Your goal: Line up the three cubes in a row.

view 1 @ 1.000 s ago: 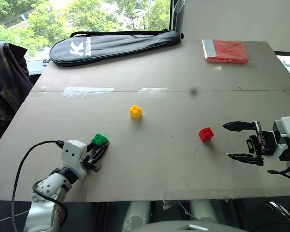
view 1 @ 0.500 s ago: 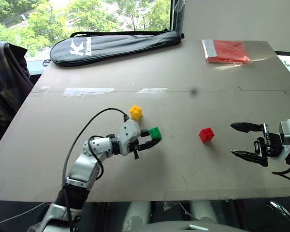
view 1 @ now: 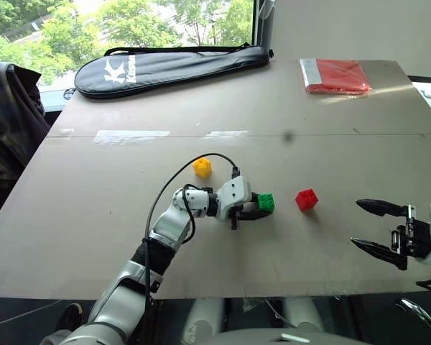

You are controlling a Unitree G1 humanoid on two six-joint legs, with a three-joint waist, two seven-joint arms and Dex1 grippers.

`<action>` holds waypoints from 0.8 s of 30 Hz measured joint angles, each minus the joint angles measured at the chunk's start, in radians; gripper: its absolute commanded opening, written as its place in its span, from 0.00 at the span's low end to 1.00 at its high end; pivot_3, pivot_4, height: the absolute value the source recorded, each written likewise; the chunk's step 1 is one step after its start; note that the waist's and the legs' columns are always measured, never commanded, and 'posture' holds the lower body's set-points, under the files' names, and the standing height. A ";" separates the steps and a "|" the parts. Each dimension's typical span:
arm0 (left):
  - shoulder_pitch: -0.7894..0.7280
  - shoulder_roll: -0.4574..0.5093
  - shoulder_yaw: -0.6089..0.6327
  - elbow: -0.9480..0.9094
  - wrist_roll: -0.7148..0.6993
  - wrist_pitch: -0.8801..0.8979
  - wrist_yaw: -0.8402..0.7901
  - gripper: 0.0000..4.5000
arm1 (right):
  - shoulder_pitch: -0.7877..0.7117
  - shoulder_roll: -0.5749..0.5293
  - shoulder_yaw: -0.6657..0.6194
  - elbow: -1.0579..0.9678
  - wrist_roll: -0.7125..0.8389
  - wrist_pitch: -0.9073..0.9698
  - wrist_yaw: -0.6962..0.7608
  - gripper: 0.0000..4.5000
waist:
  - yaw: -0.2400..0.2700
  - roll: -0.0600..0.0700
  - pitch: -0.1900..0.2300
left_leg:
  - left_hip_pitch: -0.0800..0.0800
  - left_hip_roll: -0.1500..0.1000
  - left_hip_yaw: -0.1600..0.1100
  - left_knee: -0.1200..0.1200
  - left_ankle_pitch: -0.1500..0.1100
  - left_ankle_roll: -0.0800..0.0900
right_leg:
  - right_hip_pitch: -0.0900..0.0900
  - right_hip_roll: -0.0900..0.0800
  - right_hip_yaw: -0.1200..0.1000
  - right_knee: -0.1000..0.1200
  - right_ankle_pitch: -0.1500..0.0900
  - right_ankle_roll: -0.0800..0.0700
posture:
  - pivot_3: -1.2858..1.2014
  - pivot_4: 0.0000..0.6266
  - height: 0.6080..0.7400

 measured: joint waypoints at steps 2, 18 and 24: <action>-0.005 -0.009 -0.001 0.013 0.001 -0.011 -0.007 0.29 | 0.013 0.011 -0.013 -0.018 0.000 0.005 -0.022 1.00 | 0.001 0.000 0.000 | 0.000 0.000 -0.001 0.000 0.000 0.000 | 0.000 0.000 -0.001 0.000 0.000 0.000 | 0.52 0.24 0.65; -0.093 -0.071 0.002 0.156 0.002 -0.034 -0.066 0.40 | 0.007 0.025 -0.029 -0.055 -0.006 0.014 -0.066 1.00 | 0.002 0.000 0.000 | 0.000 -0.001 -0.001 0.001 0.000 0.000 | 0.001 0.000 -0.001 0.000 0.000 0.001 | 0.52 0.24 0.65; -0.093 -0.071 0.004 0.155 0.002 -0.029 -0.067 0.97 | 0.007 0.029 -0.027 -0.056 -0.009 0.016 -0.065 1.00 | 0.002 0.000 0.000 | 0.000 -0.001 -0.001 0.001 0.000 0.000 | 0.001 0.000 -0.001 0.000 0.000 0.001 | 0.52 0.24 0.65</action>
